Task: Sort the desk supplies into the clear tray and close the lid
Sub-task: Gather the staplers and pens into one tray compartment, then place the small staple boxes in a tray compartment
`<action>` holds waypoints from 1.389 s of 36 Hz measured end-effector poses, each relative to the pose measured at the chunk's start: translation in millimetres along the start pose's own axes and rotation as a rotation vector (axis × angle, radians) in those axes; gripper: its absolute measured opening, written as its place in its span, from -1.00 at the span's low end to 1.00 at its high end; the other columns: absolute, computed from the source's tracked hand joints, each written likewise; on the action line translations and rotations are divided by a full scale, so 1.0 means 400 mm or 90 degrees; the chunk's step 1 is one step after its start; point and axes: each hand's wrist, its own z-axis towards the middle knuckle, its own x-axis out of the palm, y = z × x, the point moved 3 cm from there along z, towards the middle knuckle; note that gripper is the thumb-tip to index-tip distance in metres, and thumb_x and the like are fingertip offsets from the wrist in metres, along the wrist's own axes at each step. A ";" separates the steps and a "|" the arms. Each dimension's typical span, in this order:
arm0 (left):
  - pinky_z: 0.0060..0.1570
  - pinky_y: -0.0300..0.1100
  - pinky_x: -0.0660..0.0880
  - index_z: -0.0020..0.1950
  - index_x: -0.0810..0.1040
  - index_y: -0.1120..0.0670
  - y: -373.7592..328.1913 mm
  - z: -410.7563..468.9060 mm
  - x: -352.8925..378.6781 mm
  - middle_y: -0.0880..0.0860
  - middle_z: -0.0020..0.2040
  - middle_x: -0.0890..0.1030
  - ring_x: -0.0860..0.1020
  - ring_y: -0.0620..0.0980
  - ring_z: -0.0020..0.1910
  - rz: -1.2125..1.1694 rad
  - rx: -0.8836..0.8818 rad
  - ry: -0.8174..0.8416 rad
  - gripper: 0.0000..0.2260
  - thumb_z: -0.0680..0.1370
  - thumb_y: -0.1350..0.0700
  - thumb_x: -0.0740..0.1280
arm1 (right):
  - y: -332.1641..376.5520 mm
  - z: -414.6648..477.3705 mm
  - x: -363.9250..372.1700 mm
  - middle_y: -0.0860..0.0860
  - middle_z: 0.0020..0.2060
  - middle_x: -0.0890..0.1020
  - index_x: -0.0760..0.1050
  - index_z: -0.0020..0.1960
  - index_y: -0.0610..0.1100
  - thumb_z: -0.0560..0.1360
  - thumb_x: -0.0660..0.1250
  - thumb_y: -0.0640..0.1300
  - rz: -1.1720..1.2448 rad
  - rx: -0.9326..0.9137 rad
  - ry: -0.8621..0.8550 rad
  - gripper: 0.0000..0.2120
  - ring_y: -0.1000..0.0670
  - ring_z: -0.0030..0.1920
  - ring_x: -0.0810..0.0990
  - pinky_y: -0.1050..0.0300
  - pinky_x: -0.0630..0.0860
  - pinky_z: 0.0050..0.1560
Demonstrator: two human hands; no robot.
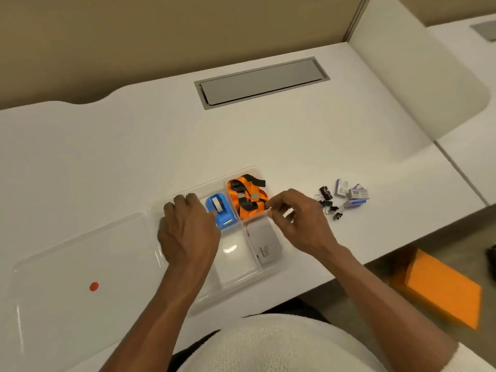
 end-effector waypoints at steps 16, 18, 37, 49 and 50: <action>-0.15 -0.05 0.40 0.02 0.56 0.10 -0.634 0.032 0.188 0.05 0.03 0.60 0.56 0.11 0.02 -0.140 0.317 0.129 -0.81 0.63 -0.02 0.32 | -0.543 -0.051 -0.253 -0.11 0.53 0.34 0.36 0.56 -0.02 0.43 0.61 -0.04 -0.318 0.260 -0.003 -0.22 -0.18 0.52 0.31 -0.15 0.65 0.10; -0.07 -0.01 0.49 0.06 0.55 0.11 -0.699 0.038 0.212 0.06 0.07 0.59 0.55 0.11 0.08 -0.146 0.334 0.159 -0.81 0.62 0.00 0.33 | -0.581 -0.051 -0.253 -0.08 0.58 0.29 0.32 0.60 0.03 0.43 0.61 -0.01 -0.301 0.240 0.012 -0.17 -0.17 0.56 0.25 -0.17 0.64 0.13; 0.01 -0.01 0.43 0.36 0.37 0.22 -0.919 0.052 0.339 0.18 0.31 0.44 0.45 0.19 0.30 -0.102 0.283 0.252 -0.33 0.50 -0.24 0.45 | -0.671 -0.130 -0.277 -0.08 0.12 0.58 0.57 0.26 -0.07 0.41 0.61 0.14 -0.214 0.243 -0.106 -0.47 -0.06 0.07 0.60 0.14 0.61 -0.20; 0.19 0.04 0.43 0.36 0.37 0.24 -0.971 0.035 0.370 0.21 0.32 0.42 0.41 0.20 0.30 -0.039 0.284 0.234 -0.43 0.52 -0.03 0.49 | -0.701 -0.169 -0.321 -0.11 0.11 0.58 0.51 0.27 -0.12 0.40 0.60 0.18 -0.180 0.350 -0.153 -0.40 -0.07 0.08 0.56 0.08 0.61 -0.13; 0.19 0.03 0.44 0.35 0.37 0.24 -0.972 0.039 0.367 0.21 0.31 0.42 0.41 0.20 0.30 -0.039 0.274 0.237 -0.41 0.50 -0.05 0.50 | -0.698 -0.170 -0.319 -0.10 0.10 0.59 0.50 0.26 -0.12 0.40 0.60 0.18 -0.169 0.352 -0.156 -0.41 -0.06 0.06 0.56 0.07 0.61 -0.13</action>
